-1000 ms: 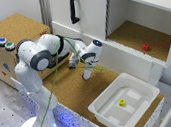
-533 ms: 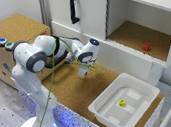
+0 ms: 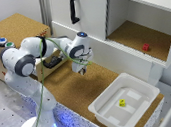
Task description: Turn the purple block right
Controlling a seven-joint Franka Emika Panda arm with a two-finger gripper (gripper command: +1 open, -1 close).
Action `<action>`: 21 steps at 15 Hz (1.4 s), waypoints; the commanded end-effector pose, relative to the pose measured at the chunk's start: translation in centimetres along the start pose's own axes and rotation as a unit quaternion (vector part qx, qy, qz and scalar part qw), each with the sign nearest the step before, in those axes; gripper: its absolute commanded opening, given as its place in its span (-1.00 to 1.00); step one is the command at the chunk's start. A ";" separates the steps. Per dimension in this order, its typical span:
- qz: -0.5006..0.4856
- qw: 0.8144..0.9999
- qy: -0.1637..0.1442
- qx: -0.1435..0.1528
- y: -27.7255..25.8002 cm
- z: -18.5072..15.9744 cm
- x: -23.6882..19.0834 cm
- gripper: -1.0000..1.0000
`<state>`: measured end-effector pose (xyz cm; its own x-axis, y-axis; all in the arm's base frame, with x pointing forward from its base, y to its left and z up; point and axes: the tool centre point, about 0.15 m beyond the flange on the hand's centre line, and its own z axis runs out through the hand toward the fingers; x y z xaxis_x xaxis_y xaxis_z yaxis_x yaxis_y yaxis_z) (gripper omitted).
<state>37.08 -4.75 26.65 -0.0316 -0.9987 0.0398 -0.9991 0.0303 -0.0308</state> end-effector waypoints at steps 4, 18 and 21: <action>-0.011 1.000 0.012 0.018 0.0 3.3 3.2 -1.00; 0.009 0.999 0.017 0.029 -0.8 0.0 2.6 1.00; -0.002 0.998 0.023 0.060 -0.2 -2.3 2.4 1.00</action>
<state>38.36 -7.79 24.86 -0.0341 -0.9960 0.0821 -0.9895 0.0221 -0.1431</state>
